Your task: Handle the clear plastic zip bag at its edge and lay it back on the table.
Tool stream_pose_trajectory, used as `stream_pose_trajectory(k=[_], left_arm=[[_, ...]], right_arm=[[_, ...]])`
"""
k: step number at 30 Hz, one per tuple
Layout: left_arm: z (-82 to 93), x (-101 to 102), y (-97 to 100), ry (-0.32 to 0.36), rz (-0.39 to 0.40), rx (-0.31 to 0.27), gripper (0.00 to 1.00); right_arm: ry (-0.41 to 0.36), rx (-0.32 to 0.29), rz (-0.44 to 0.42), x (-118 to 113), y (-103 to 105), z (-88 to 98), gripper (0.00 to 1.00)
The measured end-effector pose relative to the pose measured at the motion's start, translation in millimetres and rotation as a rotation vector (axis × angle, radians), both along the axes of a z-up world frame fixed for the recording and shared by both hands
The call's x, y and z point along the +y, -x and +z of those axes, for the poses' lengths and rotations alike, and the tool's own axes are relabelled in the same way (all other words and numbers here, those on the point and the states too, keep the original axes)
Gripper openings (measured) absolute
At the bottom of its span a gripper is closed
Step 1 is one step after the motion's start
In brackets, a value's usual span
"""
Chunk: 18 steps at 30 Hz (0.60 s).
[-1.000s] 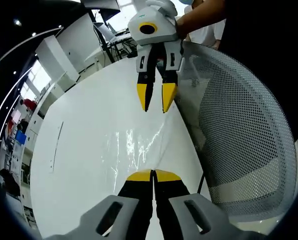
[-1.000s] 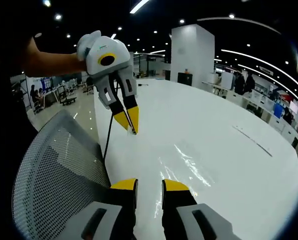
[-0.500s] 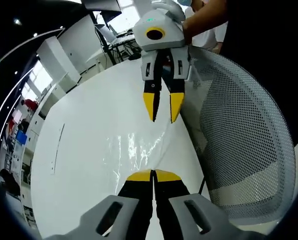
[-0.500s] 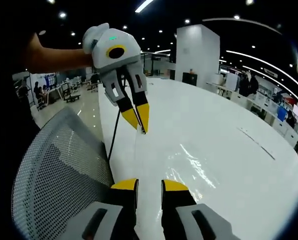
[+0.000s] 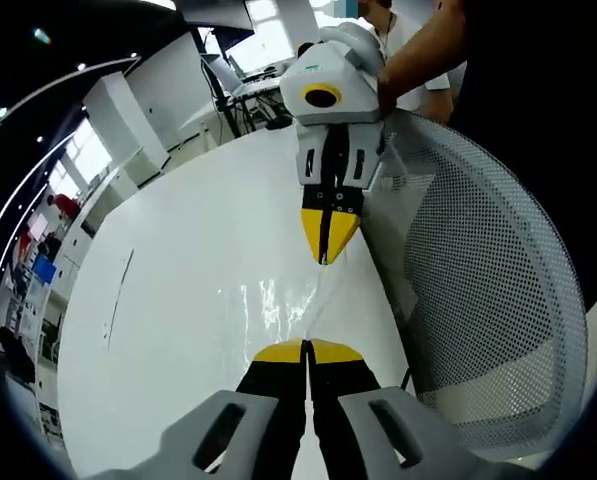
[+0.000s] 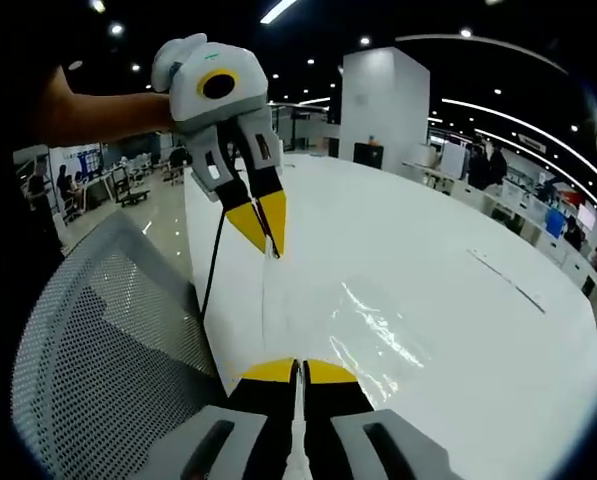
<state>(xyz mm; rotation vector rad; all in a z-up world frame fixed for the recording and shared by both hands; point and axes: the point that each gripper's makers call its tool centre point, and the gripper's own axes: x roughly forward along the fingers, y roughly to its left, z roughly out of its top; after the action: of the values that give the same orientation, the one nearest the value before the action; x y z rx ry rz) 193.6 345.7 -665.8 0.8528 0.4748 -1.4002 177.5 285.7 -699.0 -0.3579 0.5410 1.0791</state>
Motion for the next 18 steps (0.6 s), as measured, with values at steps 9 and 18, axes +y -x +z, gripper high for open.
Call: stream_pose_trajectory(k=[9, 18], left_arm=[[-2.3, 9, -4.6, -0.006, 0.067, 0.02, 0.0], [19.5, 7, 0.0, 0.044, 0.095, -0.002, 0.09]], right_arm=[[0.007, -0.017, 0.011, 1, -3, 1.5, 0.0], [0.02, -0.023, 0.004, -8, -7, 1.7, 0.0]])
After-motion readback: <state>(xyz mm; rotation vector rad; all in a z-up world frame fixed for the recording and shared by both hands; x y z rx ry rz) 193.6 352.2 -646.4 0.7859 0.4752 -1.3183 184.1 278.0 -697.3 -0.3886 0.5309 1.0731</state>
